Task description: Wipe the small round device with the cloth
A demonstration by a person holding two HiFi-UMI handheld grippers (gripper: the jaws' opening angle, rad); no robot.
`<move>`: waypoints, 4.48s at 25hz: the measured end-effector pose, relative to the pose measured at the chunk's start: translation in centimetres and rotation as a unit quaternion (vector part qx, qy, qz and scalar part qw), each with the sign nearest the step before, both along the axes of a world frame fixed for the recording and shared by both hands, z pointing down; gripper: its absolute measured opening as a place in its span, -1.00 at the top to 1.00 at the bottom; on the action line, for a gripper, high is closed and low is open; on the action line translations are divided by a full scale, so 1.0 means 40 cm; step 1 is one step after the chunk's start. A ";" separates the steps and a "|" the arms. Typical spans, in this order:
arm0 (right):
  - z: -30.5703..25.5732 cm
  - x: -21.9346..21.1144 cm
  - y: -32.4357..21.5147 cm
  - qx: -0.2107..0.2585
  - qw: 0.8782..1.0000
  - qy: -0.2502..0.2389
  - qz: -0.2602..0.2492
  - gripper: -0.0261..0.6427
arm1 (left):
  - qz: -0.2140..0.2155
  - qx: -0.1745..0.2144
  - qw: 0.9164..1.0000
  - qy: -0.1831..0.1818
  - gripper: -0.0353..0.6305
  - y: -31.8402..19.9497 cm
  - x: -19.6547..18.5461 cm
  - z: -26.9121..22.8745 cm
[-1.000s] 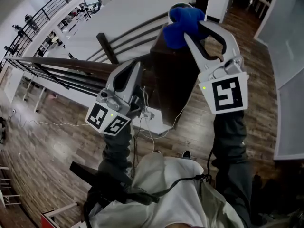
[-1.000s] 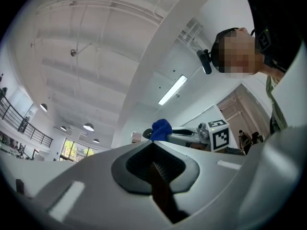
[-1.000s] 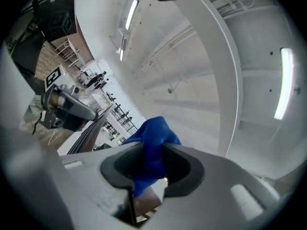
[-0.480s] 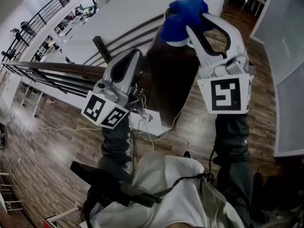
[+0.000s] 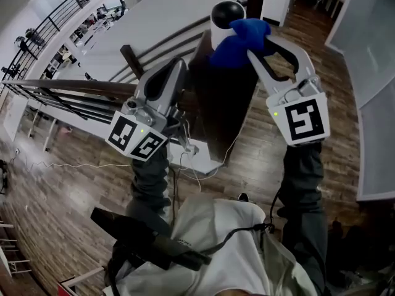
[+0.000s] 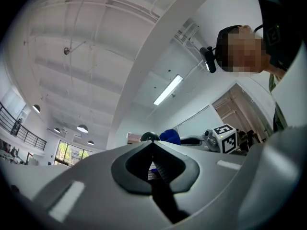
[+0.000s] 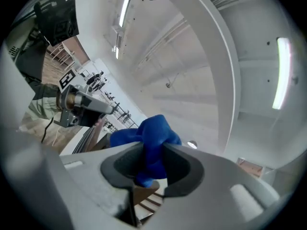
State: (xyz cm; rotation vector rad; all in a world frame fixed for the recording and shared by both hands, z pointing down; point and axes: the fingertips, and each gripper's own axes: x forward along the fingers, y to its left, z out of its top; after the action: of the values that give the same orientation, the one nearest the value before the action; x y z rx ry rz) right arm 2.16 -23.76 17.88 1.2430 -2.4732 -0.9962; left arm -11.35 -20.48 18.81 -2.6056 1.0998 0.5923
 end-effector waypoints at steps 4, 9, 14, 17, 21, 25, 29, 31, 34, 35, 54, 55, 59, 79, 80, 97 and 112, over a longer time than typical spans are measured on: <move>-0.116 0.068 -0.052 0.042 0.997 -0.048 0.035 0.57 | -0.004 -0.001 1.000 -0.006 0.93 -0.012 0.000 -0.004; -0.066 0.035 -0.132 -0.009 0.998 -0.056 -0.005 0.58 | -0.009 -0.001 1.000 -0.010 0.93 -0.027 0.006 0.000; 0.057 0.067 -0.127 -0.065 0.996 -0.058 -0.020 0.58 | -0.014 -0.007 1.000 -0.002 0.93 -0.035 0.009 0.008; 0.049 0.078 -0.125 -0.050 0.997 -0.050 -0.013 0.58 | -0.004 -0.013 1.000 0.011 0.93 -0.034 0.014 0.027; -0.059 0.094 -0.123 -0.002 0.997 -0.082 -0.003 0.58 | -0.001 -0.013 1.000 0.014 0.93 -0.029 0.013 0.037; -0.087 0.060 -0.125 0.000 0.993 -0.119 -0.007 0.58 | -0.006 -0.005 1.000 0.026 0.93 -0.020 0.011 0.033; 0.045 0.059 -0.131 -0.049 0.994 -0.103 0.003 0.58 | -0.001 -0.006 1.000 0.022 0.93 -0.001 0.021 0.037; 0.067 0.067 -0.117 -0.057 0.992 -0.111 -0.001 0.58 | 0.001 -0.008 1.000 0.024 0.93 0.012 0.016 0.043; 0.019 0.068 -0.098 -0.033 0.997 -0.064 0.014 0.58 | 0.014 -0.011 0.999 0.028 0.93 0.028 0.028 0.044; -0.020 0.066 -0.092 -0.011 0.999 -0.048 0.021 0.58 | 0.016 -0.011 0.999 0.027 0.93 0.030 0.034 0.041; 0.058 -0.031 -0.008 0.090 0.972 0.190 0.105 0.59 | 0.015 -0.027 0.999 0.034 0.93 0.020 0.024 0.080; 0.058 -0.027 -0.008 0.087 0.973 0.190 0.102 0.59 | 0.017 -0.029 0.999 0.033 0.93 0.018 0.028 0.083; -0.040 -0.022 -0.003 0.146 0.961 0.195 0.135 0.59 | 0.025 -0.031 0.999 0.033 0.93 0.020 0.035 0.086; -0.053 -0.242 0.011 0.234 0.914 0.313 0.113 0.59 | 0.006 -0.023 0.999 0.037 0.93 0.025 -0.006 0.074; -0.078 -0.247 0.018 0.246 0.914 0.302 0.115 0.59 | 0.007 -0.024 0.999 0.038 0.93 0.027 -0.005 0.077; -0.110 -0.235 0.029 0.188 0.947 0.257 0.051 0.59 | -0.004 -0.030 0.999 0.035 0.93 0.025 -0.029 0.091; -0.151 -0.059 -0.050 0.124 0.976 0.162 0.079 0.59 | -0.004 -0.024 0.999 0.031 0.93 0.010 -0.022 0.060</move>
State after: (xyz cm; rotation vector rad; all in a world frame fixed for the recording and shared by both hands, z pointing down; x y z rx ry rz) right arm -0.20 -25.75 11.82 1.2097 -2.0191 -1.3709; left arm -12.23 -20.09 21.22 -2.6385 1.1558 0.6586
